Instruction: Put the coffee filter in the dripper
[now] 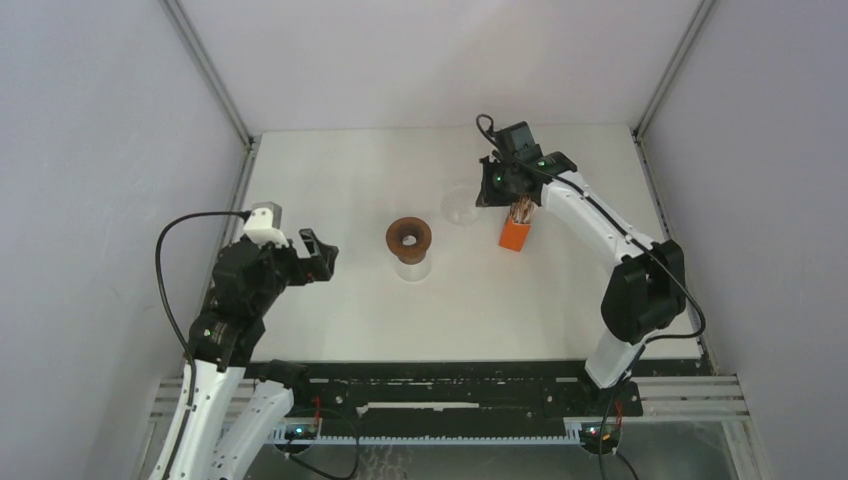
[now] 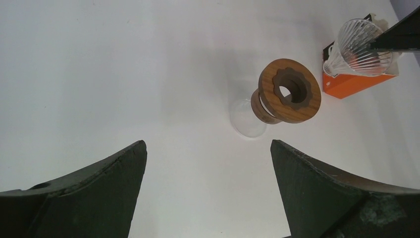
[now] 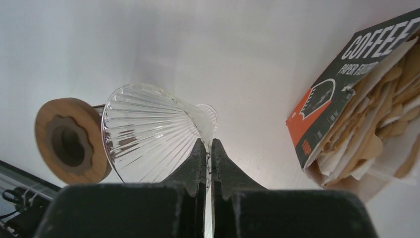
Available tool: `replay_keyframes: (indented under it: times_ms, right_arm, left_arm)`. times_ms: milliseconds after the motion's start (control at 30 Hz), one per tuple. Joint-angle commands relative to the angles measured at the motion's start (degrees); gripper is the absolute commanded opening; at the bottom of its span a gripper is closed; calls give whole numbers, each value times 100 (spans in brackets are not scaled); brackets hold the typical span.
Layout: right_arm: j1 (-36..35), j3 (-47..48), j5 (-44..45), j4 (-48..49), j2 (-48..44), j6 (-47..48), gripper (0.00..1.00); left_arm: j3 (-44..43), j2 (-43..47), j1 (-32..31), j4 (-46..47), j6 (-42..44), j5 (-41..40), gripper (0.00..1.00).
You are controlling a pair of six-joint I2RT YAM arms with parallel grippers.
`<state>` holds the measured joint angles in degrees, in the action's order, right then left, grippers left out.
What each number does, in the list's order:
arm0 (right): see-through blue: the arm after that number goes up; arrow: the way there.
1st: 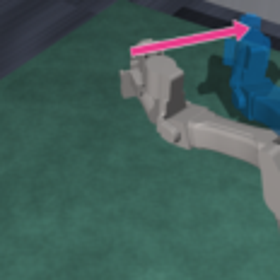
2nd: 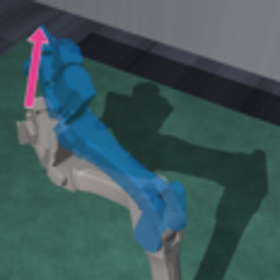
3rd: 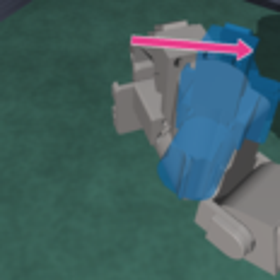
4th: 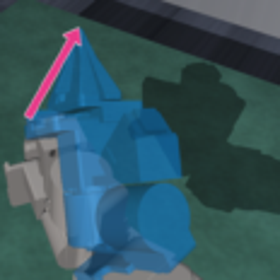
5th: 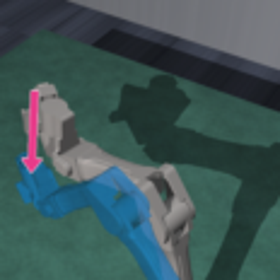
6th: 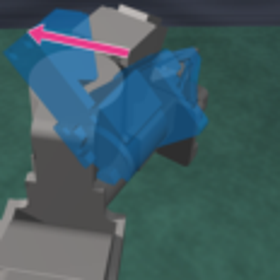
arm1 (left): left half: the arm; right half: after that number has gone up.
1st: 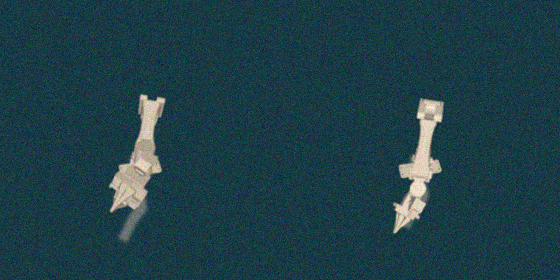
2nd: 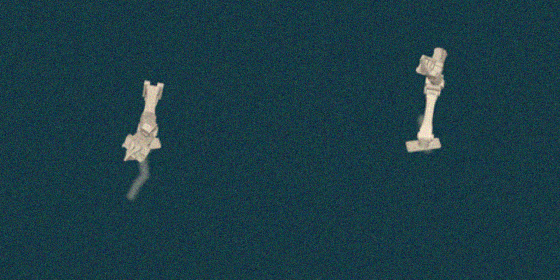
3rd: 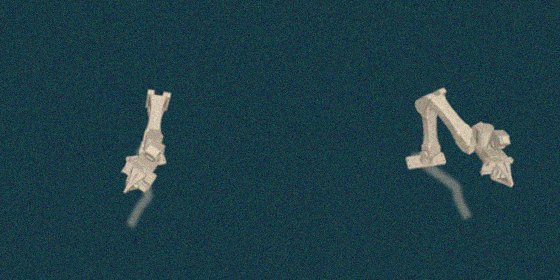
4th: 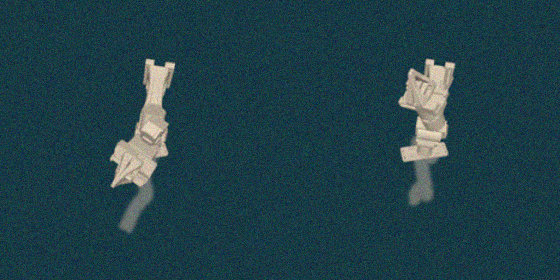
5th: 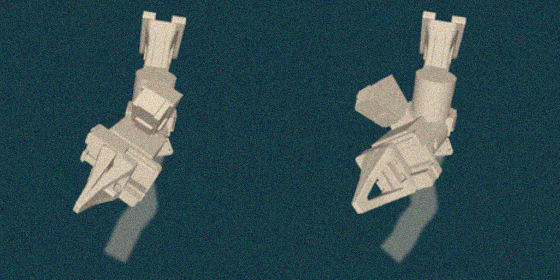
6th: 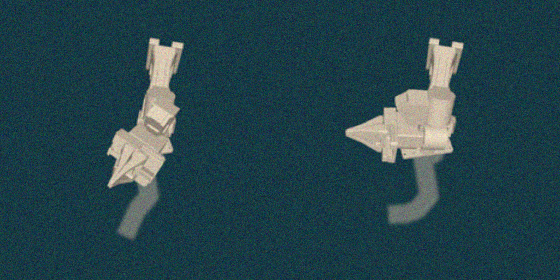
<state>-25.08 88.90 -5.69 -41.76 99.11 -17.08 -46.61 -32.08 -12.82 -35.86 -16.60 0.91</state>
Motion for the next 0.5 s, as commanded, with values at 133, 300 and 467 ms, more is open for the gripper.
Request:
replay_keyframes:
  times_ms: [133,300,467]
  right_arm:
    - [3,204,-186,-12,-813,-523,0]
    - [-118,361,-352,-67,-876,-627,0]
    - [-287,460,-385,-123,-864,-671,0]
  left_arm:
    - [-42,-87,26,265,-208,266,100]
    - [-112,-297,26,247,-366,536,100]
    - [-87,-457,24,279,-583,749,100]
